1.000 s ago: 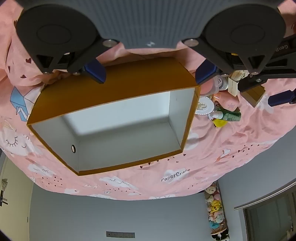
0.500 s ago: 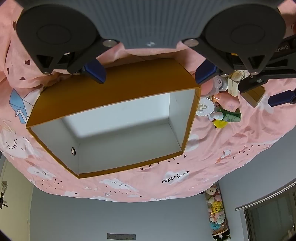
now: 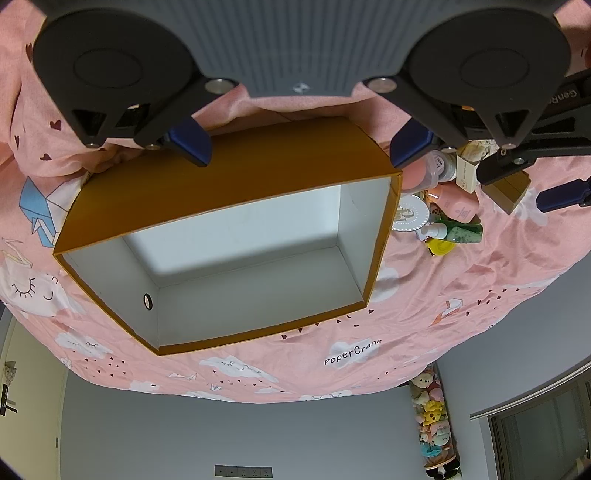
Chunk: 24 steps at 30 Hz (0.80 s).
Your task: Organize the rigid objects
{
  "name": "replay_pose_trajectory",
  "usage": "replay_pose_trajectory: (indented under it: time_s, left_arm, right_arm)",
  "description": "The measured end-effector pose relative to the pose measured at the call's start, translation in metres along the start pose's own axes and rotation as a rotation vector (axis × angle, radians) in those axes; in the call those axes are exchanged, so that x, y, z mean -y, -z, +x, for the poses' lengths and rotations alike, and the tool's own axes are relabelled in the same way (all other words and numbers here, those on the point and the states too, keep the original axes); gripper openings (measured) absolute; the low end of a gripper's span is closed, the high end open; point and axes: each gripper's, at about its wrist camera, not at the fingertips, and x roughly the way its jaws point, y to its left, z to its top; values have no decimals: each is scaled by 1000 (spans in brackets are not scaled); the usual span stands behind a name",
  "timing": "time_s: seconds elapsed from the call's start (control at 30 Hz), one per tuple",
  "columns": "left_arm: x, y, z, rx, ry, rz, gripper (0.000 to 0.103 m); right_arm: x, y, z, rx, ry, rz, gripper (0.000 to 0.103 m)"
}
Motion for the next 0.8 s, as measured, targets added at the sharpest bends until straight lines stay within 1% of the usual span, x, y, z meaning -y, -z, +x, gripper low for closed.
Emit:
replay_pose_trajectory:
  time_s: [0.1, 0.33, 0.8]
  left_arm:
    - [0, 3, 3, 7, -3, -2, 92]
    - [-1, 0, -7, 20, -12, -6, 92]
    - [-2, -1, -9, 22, -15, -8, 92]
  right_arm:
    - [1, -1, 0, 0, -1, 0, 101]
    - [1, -1, -1, 1, 1, -1, 101]
    - [1, -1, -2, 2, 2, -3, 101]
